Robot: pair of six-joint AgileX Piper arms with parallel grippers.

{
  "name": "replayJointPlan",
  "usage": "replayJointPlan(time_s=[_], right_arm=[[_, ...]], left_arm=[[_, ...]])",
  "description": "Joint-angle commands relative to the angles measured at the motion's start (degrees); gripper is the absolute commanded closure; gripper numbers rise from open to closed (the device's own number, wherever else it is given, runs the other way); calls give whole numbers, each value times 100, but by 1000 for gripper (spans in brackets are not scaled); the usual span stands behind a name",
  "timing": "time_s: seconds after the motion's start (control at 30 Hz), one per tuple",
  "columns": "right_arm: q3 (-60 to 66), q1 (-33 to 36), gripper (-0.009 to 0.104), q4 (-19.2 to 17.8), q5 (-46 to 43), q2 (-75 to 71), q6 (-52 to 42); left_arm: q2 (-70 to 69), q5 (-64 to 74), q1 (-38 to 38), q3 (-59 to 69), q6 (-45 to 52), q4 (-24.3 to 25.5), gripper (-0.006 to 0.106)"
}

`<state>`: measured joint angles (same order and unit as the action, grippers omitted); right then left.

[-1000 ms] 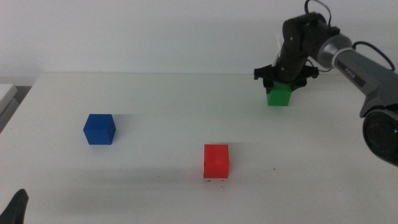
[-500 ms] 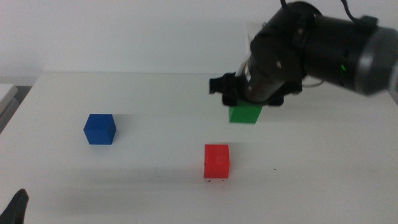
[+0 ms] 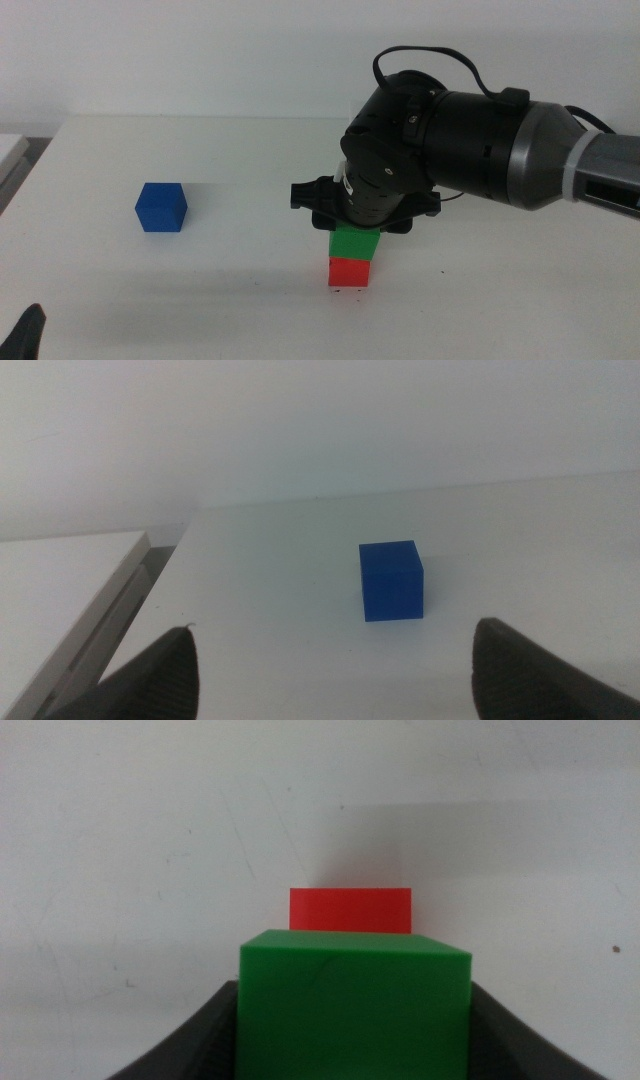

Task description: Stack red cubes first, then green, then blue cubes in a specific spot.

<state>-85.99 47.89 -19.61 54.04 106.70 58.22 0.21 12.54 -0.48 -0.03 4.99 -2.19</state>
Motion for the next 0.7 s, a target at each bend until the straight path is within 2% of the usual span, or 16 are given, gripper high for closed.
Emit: replayJointPlan(time_s=[0.0, 0.13, 0.67], right_arm=[[6, 16, 94, -54, 4, 8, 60], [6, 16, 94, -179, 31, 22, 60], [-590, -9, 94, -221, 336, 667, -259]], left_arm=[[-21, -80, -8, 3, -30, -11, 7], [-21, -80, -8, 3, -30, -11, 7], [-21, -80, -8, 3, -30, -11, 7]])
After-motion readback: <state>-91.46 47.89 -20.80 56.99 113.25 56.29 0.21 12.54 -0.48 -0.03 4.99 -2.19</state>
